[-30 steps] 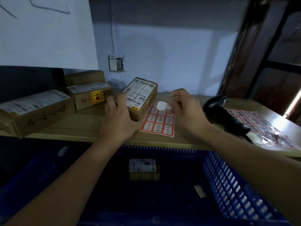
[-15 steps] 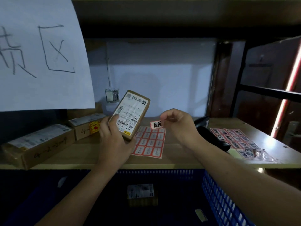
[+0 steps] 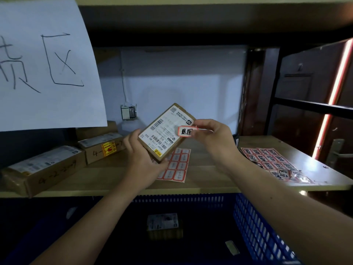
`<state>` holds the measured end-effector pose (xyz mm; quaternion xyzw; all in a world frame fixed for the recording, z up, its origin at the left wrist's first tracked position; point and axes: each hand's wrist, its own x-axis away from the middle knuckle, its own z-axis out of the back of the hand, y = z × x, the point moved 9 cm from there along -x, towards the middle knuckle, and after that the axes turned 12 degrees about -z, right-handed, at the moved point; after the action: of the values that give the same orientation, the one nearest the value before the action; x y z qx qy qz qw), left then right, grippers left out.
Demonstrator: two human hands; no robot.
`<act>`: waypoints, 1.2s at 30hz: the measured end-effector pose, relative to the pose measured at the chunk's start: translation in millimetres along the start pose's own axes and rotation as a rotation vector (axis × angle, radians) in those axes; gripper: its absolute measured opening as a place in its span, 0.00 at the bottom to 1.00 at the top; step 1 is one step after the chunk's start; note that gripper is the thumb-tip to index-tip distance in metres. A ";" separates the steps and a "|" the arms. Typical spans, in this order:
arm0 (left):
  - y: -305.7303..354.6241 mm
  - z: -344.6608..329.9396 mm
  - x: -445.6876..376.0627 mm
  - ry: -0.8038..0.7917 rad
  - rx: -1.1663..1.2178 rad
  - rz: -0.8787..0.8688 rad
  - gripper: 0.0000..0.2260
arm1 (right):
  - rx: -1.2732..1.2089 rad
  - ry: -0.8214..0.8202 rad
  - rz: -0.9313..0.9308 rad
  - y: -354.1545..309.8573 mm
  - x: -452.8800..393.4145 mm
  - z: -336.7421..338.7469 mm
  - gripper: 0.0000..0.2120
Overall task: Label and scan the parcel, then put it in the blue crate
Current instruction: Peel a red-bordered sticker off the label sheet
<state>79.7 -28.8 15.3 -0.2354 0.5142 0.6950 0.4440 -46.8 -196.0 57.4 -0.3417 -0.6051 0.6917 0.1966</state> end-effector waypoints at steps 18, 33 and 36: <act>-11.2 -1.8 3.8 -0.212 0.802 0.438 0.45 | -0.248 -0.206 -0.260 34.3 -2.3 -19.3 0.08; -21.6 -21.5 17.5 0.296 1.000 0.724 0.23 | -0.311 0.115 -0.191 52.4 11.9 -19.5 0.06; -41.8 7.3 12.8 0.368 0.849 0.717 0.26 | -0.226 0.145 -0.186 54.5 3.4 -4.8 0.04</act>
<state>110.3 -14.1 -13.2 0.0349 0.8638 0.4827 0.1399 -38.0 -200.6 3.6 -0.3533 -0.6922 0.5716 0.2631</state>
